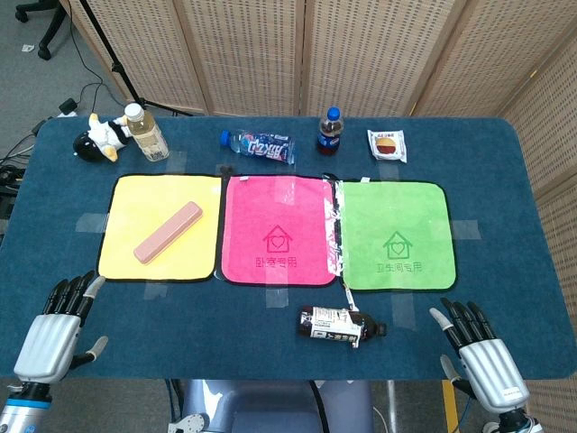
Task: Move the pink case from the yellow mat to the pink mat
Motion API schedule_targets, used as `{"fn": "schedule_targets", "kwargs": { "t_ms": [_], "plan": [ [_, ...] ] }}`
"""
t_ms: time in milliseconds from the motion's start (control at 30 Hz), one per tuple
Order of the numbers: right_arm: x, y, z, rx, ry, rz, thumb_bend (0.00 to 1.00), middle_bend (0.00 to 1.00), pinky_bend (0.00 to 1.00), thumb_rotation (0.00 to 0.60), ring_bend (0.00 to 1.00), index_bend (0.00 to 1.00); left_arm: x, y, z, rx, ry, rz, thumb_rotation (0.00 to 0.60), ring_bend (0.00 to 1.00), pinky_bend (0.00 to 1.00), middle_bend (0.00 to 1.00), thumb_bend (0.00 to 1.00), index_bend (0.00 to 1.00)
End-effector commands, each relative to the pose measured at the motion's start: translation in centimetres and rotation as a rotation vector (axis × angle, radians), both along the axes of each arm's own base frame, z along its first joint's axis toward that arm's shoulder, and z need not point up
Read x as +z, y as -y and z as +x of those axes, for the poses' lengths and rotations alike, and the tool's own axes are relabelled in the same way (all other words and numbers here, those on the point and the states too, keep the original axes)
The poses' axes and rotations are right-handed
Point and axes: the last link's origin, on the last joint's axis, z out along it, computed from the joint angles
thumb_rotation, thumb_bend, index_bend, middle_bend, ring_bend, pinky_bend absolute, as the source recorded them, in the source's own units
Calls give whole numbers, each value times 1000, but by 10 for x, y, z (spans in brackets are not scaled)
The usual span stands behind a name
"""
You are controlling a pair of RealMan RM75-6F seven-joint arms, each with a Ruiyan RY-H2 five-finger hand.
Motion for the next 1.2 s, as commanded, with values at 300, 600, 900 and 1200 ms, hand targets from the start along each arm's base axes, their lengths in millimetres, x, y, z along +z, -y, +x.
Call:
{"fn": "schedule_targets", "kwargs": {
  "t_ms": [300,600,900,1200],
  "plan": [
    [-5,0,-1,-7,-15,15,517,0,0,600,0,83,1,-1,-4,21,10,-6,600,0,21,0,251,0],
    [-3,0,-1,-6,-16,6,517,0,0,600,0,83,2,-1,-2,16,14,-5,600,0,21,0,250,0],
    [-3,0,-2,-10,-15,6,517,0,0,600,0,83,1,-4,-1,60,75,-20,600,0,21,0,250,0],
    [-6,1,-2,-12,-26,12,517,0,0,600,0,83,10,-42,18,334,522,-94,600,0,22,0,250,0]
  ]
}}
